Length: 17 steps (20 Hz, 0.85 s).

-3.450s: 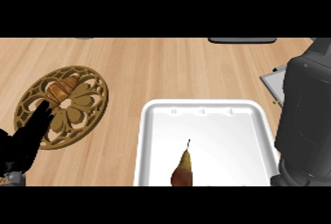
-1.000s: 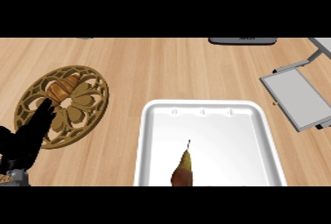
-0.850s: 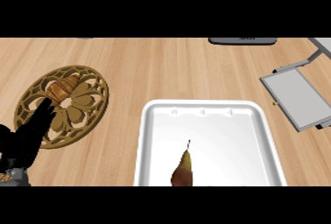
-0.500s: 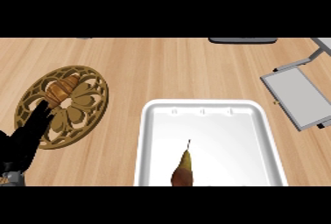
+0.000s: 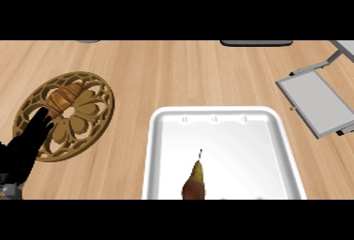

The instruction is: Pick the bell pepper from the tray and place it in the tiered shelf

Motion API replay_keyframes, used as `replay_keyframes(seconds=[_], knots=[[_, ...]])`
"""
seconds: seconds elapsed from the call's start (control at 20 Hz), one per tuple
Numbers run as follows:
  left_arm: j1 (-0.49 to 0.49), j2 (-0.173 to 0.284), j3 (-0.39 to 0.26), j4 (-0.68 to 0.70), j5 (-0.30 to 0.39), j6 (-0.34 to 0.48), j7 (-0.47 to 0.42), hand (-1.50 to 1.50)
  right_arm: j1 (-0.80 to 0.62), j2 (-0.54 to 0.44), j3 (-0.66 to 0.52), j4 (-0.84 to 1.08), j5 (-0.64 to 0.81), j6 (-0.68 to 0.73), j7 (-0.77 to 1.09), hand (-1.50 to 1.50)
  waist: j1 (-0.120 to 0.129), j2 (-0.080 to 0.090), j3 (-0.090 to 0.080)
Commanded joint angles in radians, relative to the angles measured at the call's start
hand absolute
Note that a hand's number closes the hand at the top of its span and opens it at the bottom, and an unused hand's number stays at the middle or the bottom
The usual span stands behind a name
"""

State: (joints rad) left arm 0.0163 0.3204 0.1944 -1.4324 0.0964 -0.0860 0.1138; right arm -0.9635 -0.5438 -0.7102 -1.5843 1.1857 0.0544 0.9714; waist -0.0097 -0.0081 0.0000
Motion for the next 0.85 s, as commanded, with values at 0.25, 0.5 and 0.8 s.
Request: replay_keyframes(seconds=[0.25, 0.5, 0.8], knots=[[0.035, -0.016, -0.003, -0.028, -0.011, 0.011, 0.011, 0.0, -0.014, -0.069, 0.022, -0.487, 0.022, 0.378, 0.252, -1.5, -0.025, -0.013, -0.003], [0.053, 0.0, 0.034, 0.011, -0.004, 0.011, -0.014, 0.0, -0.03, -0.121, -0.089, -0.591, -0.033, 0.607, 0.266, -1.5, -0.062, -0.027, -0.005], [0.054, -0.009, 0.033, -0.005, -0.013, 0.035, 0.01, 0.0, -0.079, -0.12, -0.154, -0.75, -0.088, 0.819, 0.215, -1.5, -0.094, -0.044, -0.006]])
